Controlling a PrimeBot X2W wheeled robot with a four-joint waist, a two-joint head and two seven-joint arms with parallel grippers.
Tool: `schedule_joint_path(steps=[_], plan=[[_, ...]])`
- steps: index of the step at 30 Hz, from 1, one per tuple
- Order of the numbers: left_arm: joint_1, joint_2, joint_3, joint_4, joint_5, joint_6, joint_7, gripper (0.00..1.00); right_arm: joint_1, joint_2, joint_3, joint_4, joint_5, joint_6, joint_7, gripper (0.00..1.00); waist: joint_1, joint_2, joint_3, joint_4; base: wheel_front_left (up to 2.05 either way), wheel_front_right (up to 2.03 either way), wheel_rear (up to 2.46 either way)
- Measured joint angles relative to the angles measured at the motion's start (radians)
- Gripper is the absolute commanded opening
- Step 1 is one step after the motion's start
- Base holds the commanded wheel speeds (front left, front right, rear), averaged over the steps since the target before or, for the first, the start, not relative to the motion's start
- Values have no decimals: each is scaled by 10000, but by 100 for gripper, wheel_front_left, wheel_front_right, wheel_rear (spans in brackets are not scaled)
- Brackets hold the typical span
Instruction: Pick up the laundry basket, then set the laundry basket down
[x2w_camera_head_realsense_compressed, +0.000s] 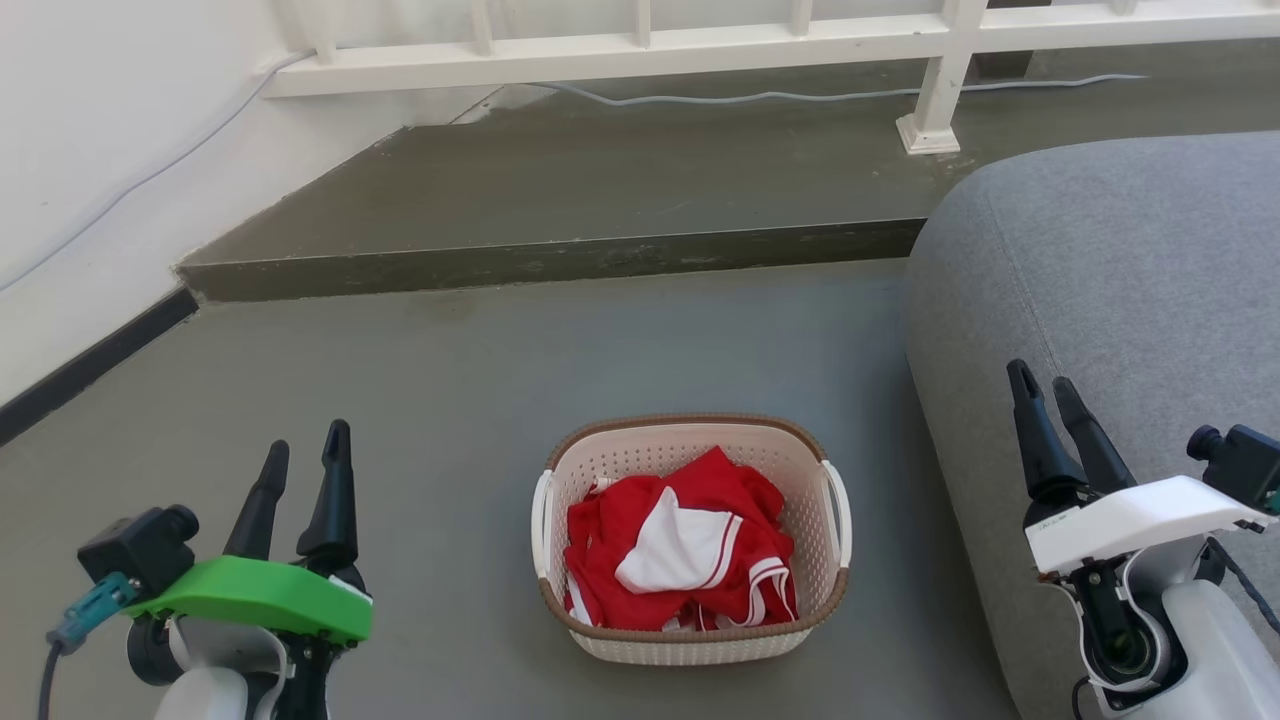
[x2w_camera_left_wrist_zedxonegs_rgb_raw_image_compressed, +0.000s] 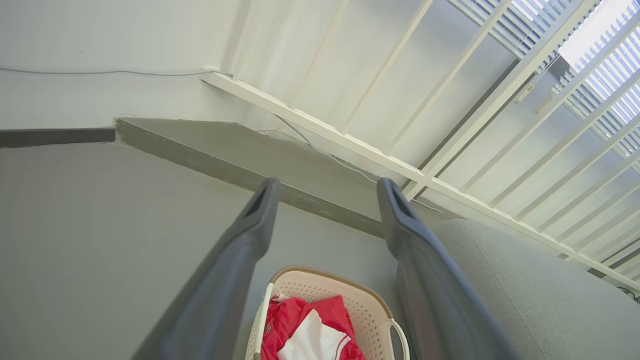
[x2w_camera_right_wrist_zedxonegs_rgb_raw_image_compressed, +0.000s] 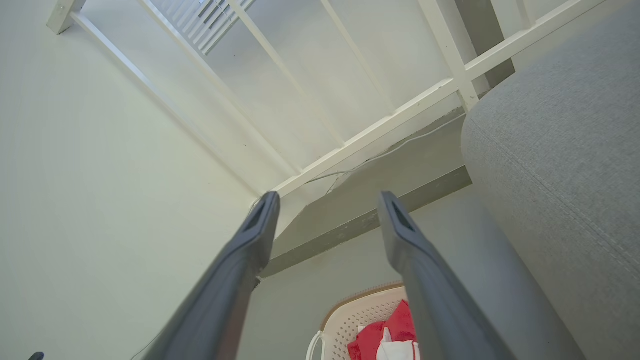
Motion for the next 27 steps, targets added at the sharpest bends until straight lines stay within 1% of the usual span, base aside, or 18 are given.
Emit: schedule_joint_path(steps=[7,17,18,27], plan=[[0,-42,-190,-46,1026,46,-247,100,-7,-2,176,-84,-1058,-201,-232,100,0,0,27,5,0,0,0],[0,-88,-265,-267,2414,52,-614,100,-25,-2,397,-184,-2399,-232,-571,100,0,0,66,23,0,0,0],[0,-90,-274,-284,2581,52,-639,100,-33,0,420,-192,-2514,-299,-623,100,0,0,71,23,0,0,0],[0,-171,-416,-357,3781,50,-938,100,-112,2,502,-257,-3699,-303,-924,100,0,0,117,23,0,0,0]])
